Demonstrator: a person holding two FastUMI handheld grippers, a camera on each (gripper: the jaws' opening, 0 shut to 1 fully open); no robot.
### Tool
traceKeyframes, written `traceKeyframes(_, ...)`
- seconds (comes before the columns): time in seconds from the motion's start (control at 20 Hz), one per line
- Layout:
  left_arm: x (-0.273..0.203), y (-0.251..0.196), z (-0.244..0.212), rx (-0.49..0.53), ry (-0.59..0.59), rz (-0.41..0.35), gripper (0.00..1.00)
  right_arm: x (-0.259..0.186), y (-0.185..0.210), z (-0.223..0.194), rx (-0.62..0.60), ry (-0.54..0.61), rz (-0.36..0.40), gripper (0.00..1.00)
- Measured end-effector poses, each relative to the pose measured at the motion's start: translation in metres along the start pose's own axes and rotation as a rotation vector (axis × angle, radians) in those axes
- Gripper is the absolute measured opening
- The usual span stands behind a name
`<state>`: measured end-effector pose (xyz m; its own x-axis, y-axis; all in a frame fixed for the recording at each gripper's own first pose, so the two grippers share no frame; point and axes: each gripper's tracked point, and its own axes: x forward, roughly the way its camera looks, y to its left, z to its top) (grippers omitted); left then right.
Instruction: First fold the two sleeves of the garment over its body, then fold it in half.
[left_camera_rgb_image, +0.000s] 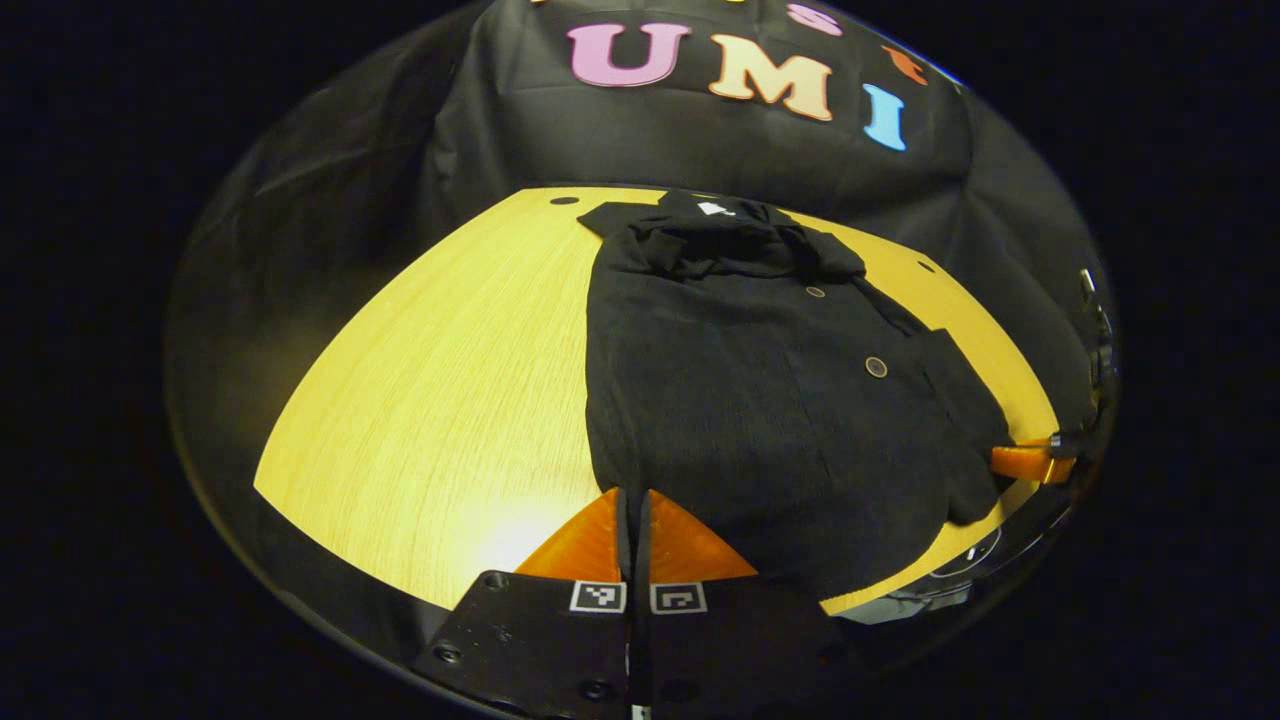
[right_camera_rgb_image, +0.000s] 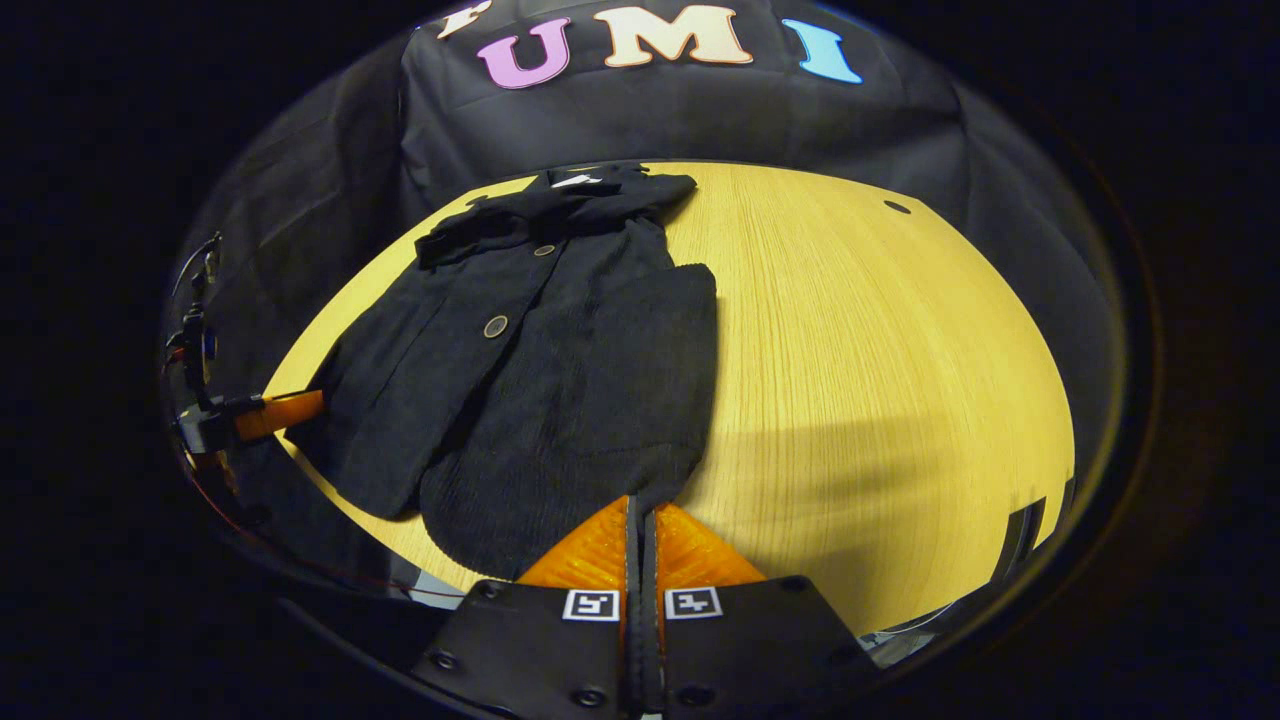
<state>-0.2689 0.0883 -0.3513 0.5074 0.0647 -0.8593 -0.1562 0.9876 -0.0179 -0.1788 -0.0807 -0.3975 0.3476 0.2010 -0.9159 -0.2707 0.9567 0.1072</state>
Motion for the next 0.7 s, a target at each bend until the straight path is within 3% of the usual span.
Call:
traceKeyframes(0.2,-0.008,-0.006,0.015,-0.039,-0.005,0.021,0.00,-0.018,0.006,0.031,0.011,-0.071,0.047,0.02)
traceKeyframes(0.45,-0.021,-0.021,0.078,-0.088,-0.106,0.027,0.00,-0.039,0.017,0.096,-0.023,-0.201,0.126,0.02)
traceKeyframes(0.7,-0.017,-0.026,0.139,-0.072,-0.209,0.057,0.00,-0.051,0.024,0.152,-0.017,-0.279,0.215,0.02)
